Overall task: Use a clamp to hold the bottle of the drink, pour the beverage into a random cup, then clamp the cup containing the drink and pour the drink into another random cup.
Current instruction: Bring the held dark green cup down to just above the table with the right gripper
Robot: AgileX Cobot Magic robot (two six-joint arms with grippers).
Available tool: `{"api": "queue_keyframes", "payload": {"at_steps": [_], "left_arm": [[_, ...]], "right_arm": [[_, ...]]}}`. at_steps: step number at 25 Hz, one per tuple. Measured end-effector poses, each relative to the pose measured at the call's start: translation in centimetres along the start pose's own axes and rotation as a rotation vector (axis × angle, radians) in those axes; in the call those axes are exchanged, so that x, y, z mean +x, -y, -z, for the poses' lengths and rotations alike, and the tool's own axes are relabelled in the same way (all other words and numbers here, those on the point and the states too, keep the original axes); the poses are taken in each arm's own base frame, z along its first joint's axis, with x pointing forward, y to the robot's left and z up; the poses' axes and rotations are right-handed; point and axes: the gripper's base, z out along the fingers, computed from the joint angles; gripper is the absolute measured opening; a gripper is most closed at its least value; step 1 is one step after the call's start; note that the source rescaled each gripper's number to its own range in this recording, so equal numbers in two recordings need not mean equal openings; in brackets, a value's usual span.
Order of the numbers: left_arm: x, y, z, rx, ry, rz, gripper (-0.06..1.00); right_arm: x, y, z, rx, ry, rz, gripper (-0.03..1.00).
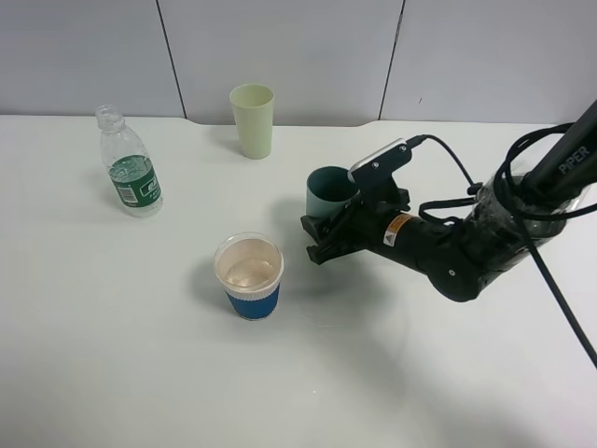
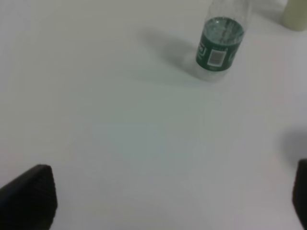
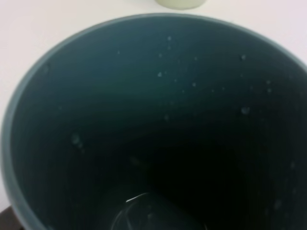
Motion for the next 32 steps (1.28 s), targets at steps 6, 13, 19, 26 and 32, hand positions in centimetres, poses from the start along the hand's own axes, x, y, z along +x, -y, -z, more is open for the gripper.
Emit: {"api": "queue_keyframes", "payload": {"at_steps": [6,13,19,26,32], "left_arm": [[0.0,0.0,0.0,0.0,0.0,0.0,1.0],[0.0,0.0,0.0,0.0,0.0,0.0,1.0],[0.0,0.0,0.0,0.0,0.0,0.0,1.0],[0.0,0.0,0.0,0.0,0.0,0.0,1.0],[0.0,0.0,0.0,0.0,0.0,0.0,1.0]], "right_arm": [[0.09,0.69,0.02,0.026,-0.003,-0.014,0.0],[0.04,0.51,0.05,0.007,0.006,0.0,0.0],[0.02,0.41,0.05,-0.004,0.008,0.008,0.0],[0.02,0.41,0.05,-0.004,0.008,0.008,0.0],[0.02,0.4,0.05,-0.006,0.008,0.009,0.0]]}}
